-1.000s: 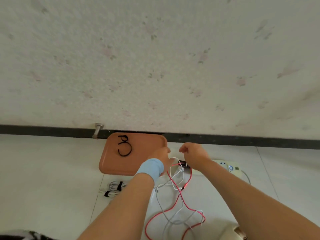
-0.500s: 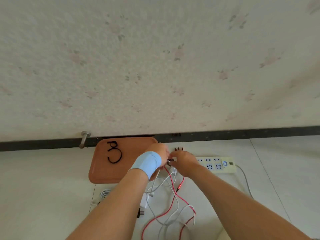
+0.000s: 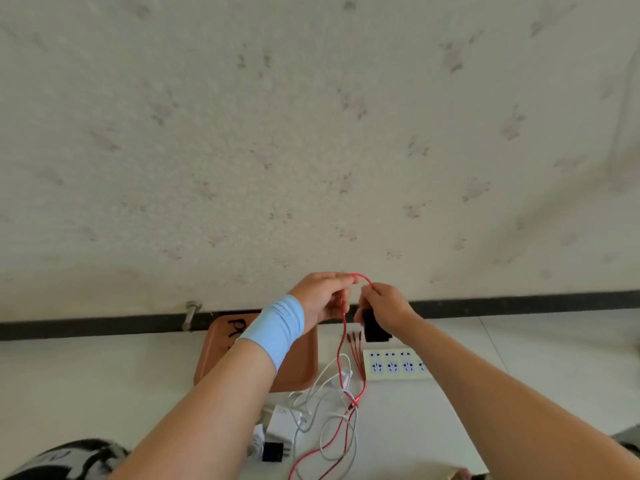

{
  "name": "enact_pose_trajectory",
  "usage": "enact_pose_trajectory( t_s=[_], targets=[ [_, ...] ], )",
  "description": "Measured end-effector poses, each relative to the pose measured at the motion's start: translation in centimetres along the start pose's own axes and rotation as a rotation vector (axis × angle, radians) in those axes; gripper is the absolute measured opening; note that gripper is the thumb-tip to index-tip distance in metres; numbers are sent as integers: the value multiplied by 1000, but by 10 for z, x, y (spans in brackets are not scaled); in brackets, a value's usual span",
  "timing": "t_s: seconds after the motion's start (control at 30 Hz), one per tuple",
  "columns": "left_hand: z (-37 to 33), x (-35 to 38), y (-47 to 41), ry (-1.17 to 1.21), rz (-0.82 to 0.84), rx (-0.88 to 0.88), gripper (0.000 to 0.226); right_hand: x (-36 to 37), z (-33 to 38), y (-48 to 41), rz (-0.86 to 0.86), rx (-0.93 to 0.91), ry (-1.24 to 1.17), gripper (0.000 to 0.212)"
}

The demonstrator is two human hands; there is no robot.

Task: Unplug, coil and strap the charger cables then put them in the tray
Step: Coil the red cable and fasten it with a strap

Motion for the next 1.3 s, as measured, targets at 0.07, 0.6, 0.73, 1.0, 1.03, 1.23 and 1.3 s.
enact_pose_trajectory(
  t_s=[0.07, 0.6, 0.73, 1.0, 1.03, 1.23, 1.3],
  targets=[
    [-22, 5, 15, 33, -2, 42, 15, 6, 24, 18, 92, 8, 41, 29],
    [-125, -42, 92, -192, -279, 294, 25, 28, 155, 109, 381, -101, 341, 28],
    [-111, -38, 87, -333, -153, 115, 28, 25, 177, 104, 276, -187, 145, 34],
    [-99, -44, 67, -919, -23, 78, 36, 12, 206, 96, 76, -352, -224, 36],
    [-94, -38, 66, -1072, 40, 81, 39, 11, 211, 95, 95, -362, -328, 35],
    [-86, -22, 53, -1199, 130, 103, 22, -5, 218, 87, 54, -361, -605, 26],
    [-97, -23, 49, -1124, 20, 127, 22, -9, 211, 82, 30, -300, -549, 17]
  ],
)
Point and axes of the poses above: each hand's wrist, its own y-axis away from the middle knuckle, its own x-axis out of the palm, z = x × y, the point moved 6 cm from there along -y, towards the middle knuckle, and after that the axes turned 13 degrees about -y, right-handed, at the moved point
